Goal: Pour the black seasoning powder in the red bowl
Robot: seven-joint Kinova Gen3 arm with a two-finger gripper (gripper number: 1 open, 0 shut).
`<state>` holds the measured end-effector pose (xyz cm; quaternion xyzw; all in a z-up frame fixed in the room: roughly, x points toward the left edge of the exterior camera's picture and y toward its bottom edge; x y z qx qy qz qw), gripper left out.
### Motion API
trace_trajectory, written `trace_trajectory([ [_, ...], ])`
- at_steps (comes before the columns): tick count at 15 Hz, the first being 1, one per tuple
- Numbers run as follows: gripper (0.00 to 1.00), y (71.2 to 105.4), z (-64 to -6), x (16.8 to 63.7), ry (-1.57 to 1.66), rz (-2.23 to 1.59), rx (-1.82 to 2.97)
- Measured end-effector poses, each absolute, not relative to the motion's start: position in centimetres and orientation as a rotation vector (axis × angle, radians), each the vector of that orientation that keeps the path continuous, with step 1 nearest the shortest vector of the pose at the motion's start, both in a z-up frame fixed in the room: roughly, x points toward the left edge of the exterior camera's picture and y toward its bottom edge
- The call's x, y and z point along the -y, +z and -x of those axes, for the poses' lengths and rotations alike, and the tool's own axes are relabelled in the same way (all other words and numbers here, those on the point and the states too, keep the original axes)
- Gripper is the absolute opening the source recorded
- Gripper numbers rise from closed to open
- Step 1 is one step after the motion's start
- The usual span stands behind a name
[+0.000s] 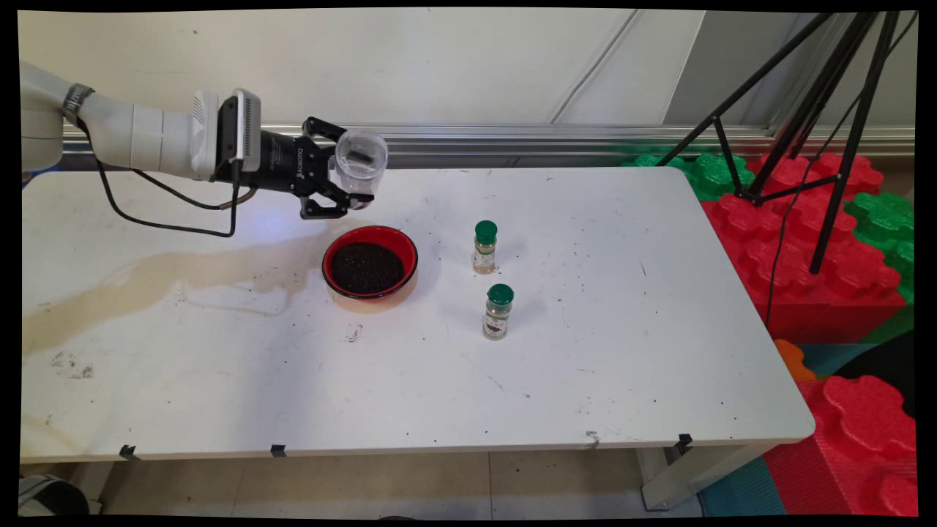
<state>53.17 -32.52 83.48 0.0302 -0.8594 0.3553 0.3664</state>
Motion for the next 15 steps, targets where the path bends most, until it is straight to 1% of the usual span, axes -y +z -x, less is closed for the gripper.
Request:
trace_trajectory([
  [15,0.00,84.1,-51.7,30.8,0.598,-0.357,2.071],
])
